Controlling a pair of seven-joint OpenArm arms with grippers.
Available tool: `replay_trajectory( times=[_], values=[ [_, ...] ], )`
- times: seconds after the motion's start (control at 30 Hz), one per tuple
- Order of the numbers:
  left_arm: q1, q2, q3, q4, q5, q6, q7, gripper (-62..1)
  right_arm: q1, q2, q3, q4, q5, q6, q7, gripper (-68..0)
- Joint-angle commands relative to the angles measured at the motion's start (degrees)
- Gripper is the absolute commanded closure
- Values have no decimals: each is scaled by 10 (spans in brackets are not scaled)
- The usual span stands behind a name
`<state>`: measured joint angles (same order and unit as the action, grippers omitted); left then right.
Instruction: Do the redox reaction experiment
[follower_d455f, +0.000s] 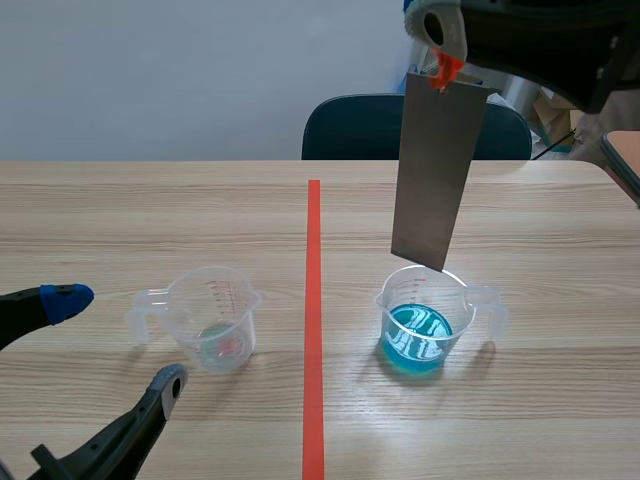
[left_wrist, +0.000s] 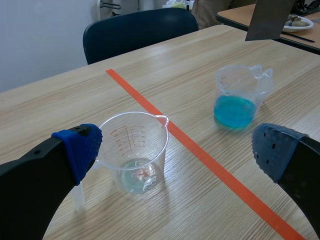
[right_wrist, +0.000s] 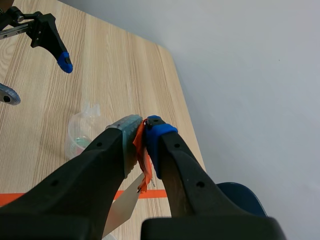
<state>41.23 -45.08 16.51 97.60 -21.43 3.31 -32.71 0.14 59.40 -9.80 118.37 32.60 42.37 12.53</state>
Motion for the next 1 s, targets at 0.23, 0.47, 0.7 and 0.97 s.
replay_trajectory(
  times=[0.23, 0.47, 0.7, 0.97],
  values=[
    [-3, 3, 2, 7, 0, 0, -7, -623, 6, 3, 6, 7, 6, 4, 5, -6],
    [-3, 3, 2, 7, 0, 0, -5, -623, 6, 3, 6, 7, 6, 4, 5, -6],
    [-3, 3, 2, 7, 0, 0, -5, -623, 6, 3, 6, 7, 7, 4, 5, -6],
    [-4, 3, 2, 7, 0, -1, -5, -556, 6, 3, 6, 7, 7, 4, 5, -6]
  ],
)
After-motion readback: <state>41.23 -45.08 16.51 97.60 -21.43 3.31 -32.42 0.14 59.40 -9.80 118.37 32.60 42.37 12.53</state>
